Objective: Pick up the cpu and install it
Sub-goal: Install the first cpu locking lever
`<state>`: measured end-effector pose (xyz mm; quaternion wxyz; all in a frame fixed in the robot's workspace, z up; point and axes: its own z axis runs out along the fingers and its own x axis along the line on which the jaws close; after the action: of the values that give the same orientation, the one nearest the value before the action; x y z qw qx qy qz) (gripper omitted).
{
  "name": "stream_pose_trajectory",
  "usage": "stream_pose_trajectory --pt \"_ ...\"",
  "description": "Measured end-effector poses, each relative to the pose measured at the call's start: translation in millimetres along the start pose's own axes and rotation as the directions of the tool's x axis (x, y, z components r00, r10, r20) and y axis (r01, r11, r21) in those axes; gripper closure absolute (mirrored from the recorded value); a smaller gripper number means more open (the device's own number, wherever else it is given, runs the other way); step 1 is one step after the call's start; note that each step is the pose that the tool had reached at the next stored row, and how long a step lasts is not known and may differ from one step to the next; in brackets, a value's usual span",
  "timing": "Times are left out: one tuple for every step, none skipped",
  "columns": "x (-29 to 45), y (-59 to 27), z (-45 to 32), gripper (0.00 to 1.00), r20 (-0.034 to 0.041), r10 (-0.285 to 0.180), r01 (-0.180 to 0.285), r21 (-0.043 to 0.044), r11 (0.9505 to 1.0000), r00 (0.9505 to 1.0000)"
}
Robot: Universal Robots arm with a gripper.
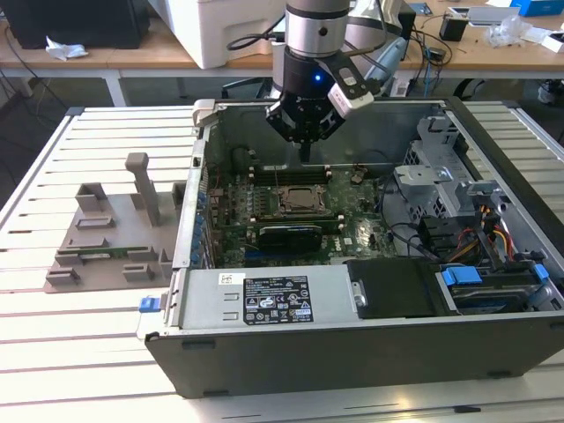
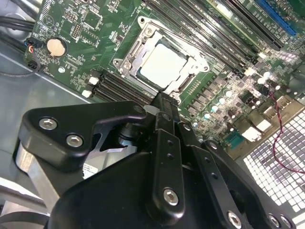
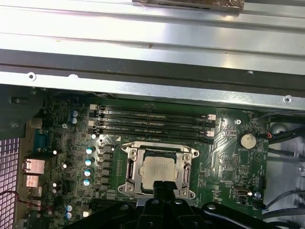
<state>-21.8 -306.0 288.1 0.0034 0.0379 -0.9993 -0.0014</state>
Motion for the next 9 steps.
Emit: stream_pose_trajectory --pt "0.0 0.0 0.0 0.89 0.0 0.0 0.0 0.0 1.0 1.0" --pt "0.0 0.0 0.0 0.89 0.0 0.0 0.0 0.0 1.0 1.0" --pt "0.0 0.0 0.0 0.89 0.0 0.0 0.0 0.0 1.0 1.0" --pt "0.2 0.0 0.0 0.89 0.0 0.0 0.0 0.0 1.0 1.0" --pt "0.5 0.1 0.0 0.89 0.0 0.0 0.0 0.0 1.0 1.0" --pt "1.0 0.1 0.0 0.89 -0.0001 0.0 0.0 0.0001 1.0 1.0" --pt "2.0 0.2 0.0 0.89 -0.0001 0.0 0.0 0.0001 1.0 1.0" --pt "3.2 0.2 0.0 0.89 0.0 0.0 0.0 0.0 1.0 1.0" --pt "6.5 0.5 0.1 0.89 0.0 0.0 0.0 0.0 1.0 1.0"
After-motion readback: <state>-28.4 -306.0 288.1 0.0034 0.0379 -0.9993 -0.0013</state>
